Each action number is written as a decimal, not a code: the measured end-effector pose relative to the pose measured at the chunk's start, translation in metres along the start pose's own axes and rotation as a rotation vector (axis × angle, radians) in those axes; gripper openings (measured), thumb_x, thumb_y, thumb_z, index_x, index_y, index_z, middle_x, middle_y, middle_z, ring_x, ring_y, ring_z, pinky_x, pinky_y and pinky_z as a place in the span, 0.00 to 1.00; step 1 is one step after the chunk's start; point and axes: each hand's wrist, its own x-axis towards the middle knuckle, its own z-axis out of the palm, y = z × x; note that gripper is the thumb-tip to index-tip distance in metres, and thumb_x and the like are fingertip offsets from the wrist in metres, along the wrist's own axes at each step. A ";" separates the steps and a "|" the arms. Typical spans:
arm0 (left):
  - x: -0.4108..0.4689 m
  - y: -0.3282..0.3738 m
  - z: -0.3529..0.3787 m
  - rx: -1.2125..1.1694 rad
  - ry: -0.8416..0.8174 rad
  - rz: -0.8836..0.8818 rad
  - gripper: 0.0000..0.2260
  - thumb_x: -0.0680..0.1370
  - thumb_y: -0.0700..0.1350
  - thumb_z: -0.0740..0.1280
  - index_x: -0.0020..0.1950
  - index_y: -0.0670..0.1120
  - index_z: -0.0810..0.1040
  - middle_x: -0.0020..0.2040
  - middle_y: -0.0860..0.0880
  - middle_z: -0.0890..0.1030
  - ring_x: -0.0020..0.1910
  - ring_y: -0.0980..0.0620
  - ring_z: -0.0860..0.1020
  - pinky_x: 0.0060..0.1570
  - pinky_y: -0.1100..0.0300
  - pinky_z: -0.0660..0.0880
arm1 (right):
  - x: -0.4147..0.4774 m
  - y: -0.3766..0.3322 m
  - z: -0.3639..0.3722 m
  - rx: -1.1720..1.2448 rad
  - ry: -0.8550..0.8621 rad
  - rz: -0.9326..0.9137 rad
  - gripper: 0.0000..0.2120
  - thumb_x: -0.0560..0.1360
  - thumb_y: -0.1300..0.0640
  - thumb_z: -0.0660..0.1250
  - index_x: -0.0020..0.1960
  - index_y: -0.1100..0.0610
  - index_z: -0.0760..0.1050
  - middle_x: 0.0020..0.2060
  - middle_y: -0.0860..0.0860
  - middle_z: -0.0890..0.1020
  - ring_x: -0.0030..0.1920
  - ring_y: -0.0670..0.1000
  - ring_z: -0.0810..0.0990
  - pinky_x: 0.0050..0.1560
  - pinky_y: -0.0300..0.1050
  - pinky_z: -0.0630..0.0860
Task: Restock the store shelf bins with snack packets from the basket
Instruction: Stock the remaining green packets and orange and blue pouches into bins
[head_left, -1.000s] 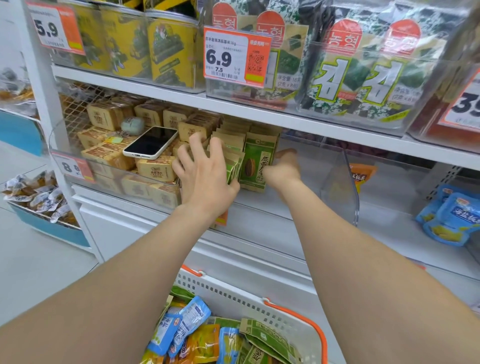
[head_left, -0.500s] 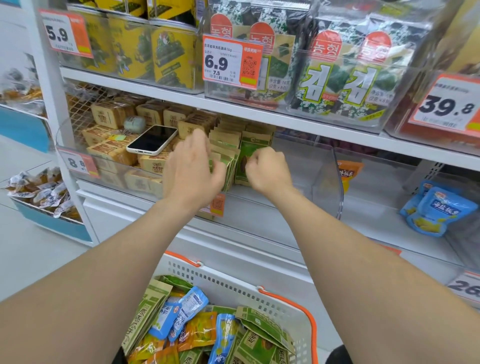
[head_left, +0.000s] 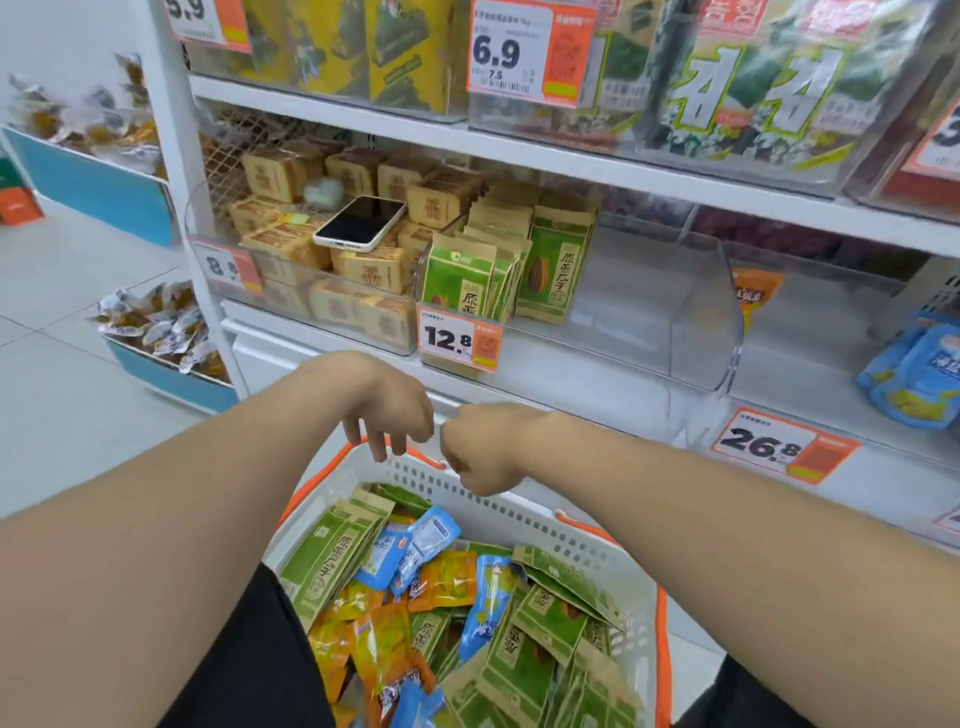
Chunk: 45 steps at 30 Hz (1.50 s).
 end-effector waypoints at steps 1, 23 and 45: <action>0.005 0.000 0.000 -0.010 0.028 0.009 0.16 0.86 0.50 0.59 0.74 0.52 0.72 0.59 0.48 0.83 0.54 0.49 0.85 0.62 0.46 0.80 | 0.007 -0.004 0.011 -0.047 -0.051 -0.024 0.02 0.77 0.57 0.66 0.49 0.53 0.74 0.40 0.49 0.71 0.43 0.55 0.77 0.41 0.49 0.78; 0.072 0.008 -0.003 0.182 -0.045 0.073 0.23 0.85 0.38 0.54 0.81 0.48 0.67 0.75 0.43 0.73 0.60 0.47 0.84 0.48 0.53 0.80 | 0.102 -0.058 0.145 -0.169 -0.371 -0.080 0.50 0.78 0.60 0.69 0.83 0.58 0.34 0.69 0.68 0.70 0.67 0.69 0.67 0.60 0.61 0.72; 0.013 0.009 -0.012 0.178 -0.085 0.000 0.27 0.83 0.31 0.60 0.81 0.49 0.66 0.70 0.45 0.75 0.60 0.42 0.83 0.55 0.39 0.83 | 0.024 -0.025 0.039 0.681 0.032 0.291 0.11 0.80 0.66 0.56 0.40 0.57 0.68 0.46 0.58 0.74 0.44 0.57 0.73 0.44 0.50 0.72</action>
